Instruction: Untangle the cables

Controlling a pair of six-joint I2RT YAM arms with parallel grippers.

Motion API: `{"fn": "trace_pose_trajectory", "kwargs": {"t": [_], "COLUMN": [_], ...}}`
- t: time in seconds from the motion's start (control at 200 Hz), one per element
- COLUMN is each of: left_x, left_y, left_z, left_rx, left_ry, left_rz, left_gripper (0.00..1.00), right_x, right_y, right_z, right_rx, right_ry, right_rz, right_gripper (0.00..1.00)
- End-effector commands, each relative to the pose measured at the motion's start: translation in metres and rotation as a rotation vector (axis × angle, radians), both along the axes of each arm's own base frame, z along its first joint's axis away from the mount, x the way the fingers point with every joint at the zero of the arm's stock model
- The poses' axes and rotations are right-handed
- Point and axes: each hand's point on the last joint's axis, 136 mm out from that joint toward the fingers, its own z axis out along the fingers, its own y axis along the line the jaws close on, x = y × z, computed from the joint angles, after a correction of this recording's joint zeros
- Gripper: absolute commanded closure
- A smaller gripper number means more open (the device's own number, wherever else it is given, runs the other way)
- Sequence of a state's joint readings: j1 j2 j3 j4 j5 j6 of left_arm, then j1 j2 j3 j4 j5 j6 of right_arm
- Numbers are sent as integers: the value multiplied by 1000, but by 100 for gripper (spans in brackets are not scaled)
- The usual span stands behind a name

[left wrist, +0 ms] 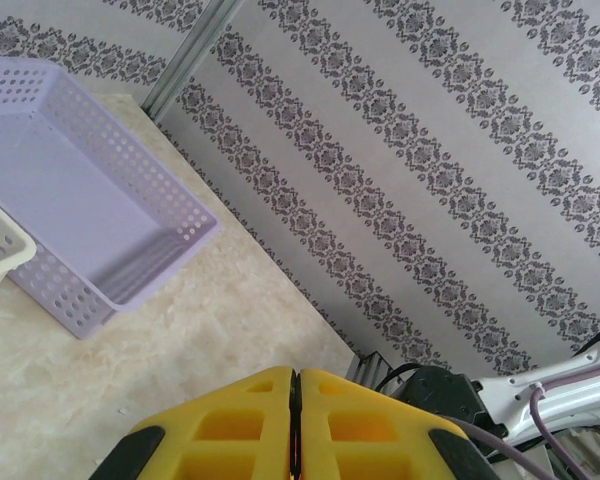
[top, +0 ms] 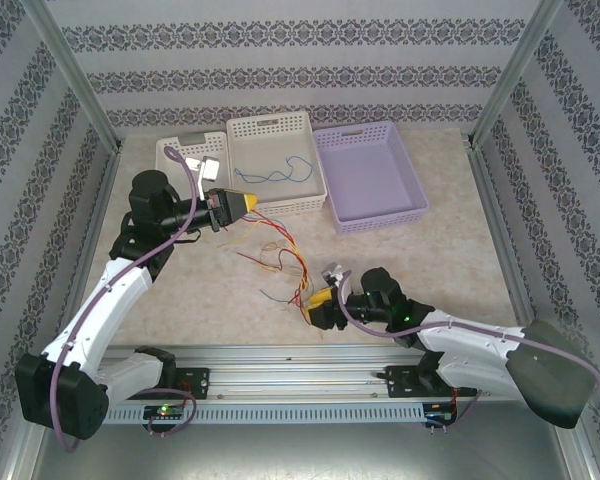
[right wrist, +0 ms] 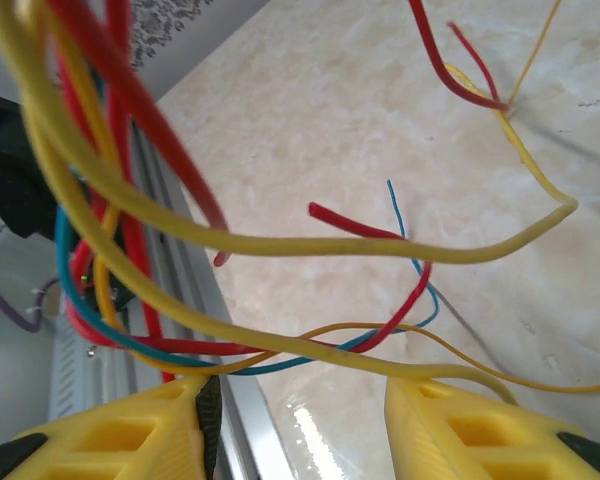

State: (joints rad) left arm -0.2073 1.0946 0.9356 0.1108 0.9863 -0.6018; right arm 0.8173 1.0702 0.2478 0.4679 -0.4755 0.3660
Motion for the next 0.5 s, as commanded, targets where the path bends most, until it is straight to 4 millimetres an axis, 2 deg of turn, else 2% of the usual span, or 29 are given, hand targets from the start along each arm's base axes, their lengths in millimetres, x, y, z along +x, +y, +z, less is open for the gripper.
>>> {"fn": "trace_pose_trajectory", "kwargs": {"t": [0.0,0.195,0.37,0.495], "left_x": [-6,-10,-9,-9], "left_y": [2,3,6,5], "left_z": [15,17,15,16], "left_rx": [-36,-29,-15,-22], "left_ry": [-64,-76,-75,-77], "left_rz": [-20,-18,0,-2], "left_gripper": [100,100,100,100], "right_x": [18,33,21,28], "right_y": [3,-14,-25,-34], "right_z": [6,7,18,21], "right_rx": [-27,-73,-40,-41], "right_ry": [-88,-162,-189,-223], "right_rz": [-62,-181,-182,-242], "right_gripper": [53,52,48,43]}}
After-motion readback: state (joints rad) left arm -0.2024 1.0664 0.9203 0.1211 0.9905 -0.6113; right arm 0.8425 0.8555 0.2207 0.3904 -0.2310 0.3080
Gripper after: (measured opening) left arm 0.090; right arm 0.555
